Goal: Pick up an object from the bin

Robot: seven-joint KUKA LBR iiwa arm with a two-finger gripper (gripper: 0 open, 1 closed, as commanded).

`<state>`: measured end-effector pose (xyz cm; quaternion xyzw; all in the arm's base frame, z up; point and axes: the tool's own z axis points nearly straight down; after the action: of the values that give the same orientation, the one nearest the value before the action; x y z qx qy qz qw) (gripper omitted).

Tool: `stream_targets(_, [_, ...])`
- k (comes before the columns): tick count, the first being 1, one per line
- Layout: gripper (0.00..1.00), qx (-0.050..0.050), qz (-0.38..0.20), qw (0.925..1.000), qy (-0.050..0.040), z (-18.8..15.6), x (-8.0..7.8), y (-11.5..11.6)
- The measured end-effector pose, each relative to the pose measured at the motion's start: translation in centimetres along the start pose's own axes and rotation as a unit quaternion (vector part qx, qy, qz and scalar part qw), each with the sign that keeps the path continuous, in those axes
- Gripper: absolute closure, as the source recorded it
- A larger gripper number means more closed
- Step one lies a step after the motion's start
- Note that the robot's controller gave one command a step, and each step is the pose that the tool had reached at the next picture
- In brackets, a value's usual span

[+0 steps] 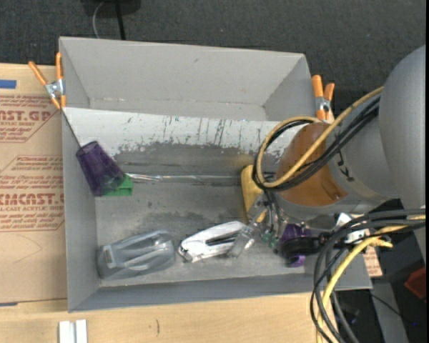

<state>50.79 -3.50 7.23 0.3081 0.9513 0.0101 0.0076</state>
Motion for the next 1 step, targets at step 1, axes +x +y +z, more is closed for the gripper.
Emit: stream_targets(1, [0.0,0.002,-0.046,0.9989,0.0036,0.0,-0.13,2.29])
